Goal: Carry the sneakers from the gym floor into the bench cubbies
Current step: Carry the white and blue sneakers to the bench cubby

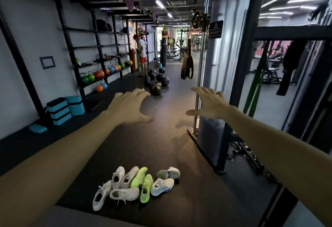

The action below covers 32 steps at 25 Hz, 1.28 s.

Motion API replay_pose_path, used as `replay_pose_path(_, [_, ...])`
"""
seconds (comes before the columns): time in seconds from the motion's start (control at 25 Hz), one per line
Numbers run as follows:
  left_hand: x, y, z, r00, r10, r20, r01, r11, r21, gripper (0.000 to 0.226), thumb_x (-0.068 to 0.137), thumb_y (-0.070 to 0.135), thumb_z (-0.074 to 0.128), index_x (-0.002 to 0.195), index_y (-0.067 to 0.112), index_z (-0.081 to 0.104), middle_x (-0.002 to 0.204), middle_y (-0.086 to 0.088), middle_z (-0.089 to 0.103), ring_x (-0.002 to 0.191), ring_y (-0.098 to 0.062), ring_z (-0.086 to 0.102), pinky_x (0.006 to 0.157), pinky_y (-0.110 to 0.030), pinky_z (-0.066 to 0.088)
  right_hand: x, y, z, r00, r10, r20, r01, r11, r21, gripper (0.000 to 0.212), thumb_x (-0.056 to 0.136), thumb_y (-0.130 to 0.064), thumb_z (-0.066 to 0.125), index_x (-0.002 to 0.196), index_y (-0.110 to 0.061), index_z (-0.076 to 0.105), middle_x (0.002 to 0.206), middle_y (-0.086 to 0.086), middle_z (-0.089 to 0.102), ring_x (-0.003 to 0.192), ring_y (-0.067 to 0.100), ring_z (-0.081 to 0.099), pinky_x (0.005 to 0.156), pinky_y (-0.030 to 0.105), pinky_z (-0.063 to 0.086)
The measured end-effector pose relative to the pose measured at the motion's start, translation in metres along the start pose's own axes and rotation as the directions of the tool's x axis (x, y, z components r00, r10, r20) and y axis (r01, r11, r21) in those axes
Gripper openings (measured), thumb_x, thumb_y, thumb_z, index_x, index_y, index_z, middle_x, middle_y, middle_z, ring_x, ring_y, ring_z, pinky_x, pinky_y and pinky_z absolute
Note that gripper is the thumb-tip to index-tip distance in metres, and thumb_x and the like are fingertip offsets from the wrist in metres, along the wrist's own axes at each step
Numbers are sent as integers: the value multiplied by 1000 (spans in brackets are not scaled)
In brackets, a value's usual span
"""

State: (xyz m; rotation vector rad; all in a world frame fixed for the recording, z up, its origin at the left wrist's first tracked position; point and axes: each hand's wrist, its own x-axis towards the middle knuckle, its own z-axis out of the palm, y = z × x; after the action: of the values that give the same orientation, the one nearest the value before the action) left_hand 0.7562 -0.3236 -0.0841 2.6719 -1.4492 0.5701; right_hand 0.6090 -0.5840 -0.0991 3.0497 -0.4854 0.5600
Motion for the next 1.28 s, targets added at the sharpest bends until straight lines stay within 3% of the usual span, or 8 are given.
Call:
replay_pose_path(0.32, [191, -110, 134, 999, 35, 12, -34, 999, -24, 97, 64, 83, 51, 143, 31, 28, 149, 6, 32, 126, -19, 44, 99, -45, 36, 202, 38, 123, 999, 48, -3, -48, 998, -32, 102, 64, -82, 55, 146, -34, 18, 153, -3, 29, 136, 27, 30, 106, 58, 21])
replay_pose_path(0.64, [382, -207, 256, 985, 135, 110, -122, 986, -117, 91, 66, 78, 55, 139, 28, 33, 143, 4, 38, 117, -23, 52, 98, -47, 38, 393, 72, 238, 984, 148, 104, -145, 989, -35, 101, 66, -81, 53, 146, -31, 18, 154, 1, 26, 137, 30, 28, 107, 60, 19])
replay_pose_path(1.0, [492, -261, 357, 975, 159, 153, -129, 974, -186, 89, 67, 76, 58, 139, 30, 33, 142, 4, 38, 119, -24, 49, 102, -48, 33, 517, 111, 342, 970, 173, 170, -175, 985, -1, 94, 71, -78, 52, 146, -32, 19, 153, 3, 27, 138, 30, 25, 108, 58, 16])
replay_pose_path(1.16, [523, -270, 425, 973, 150, 176, -110, 969, -221, 87, 67, 76, 57, 137, 31, 33, 142, 5, 39, 120, -22, 48, 103, -48, 32, 560, 132, 411, 967, 165, 194, -172, 985, 20, 95, 69, -83, 47, 146, -34, 19, 153, 3, 29, 137, 30, 27, 108, 60, 16])
replay_pose_path(1.28, [535, -270, 499, 950, 157, 270, -88, 964, -252, 86, 68, 75, 57, 139, 32, 33, 142, 6, 38, 121, -21, 47, 104, -47, 31, 582, 157, 484, 954, 167, 247, -179, 983, 28, 96, 68, -86, 43, 145, -35, 19, 152, 3, 31, 137, 30, 28, 107, 59, 17])
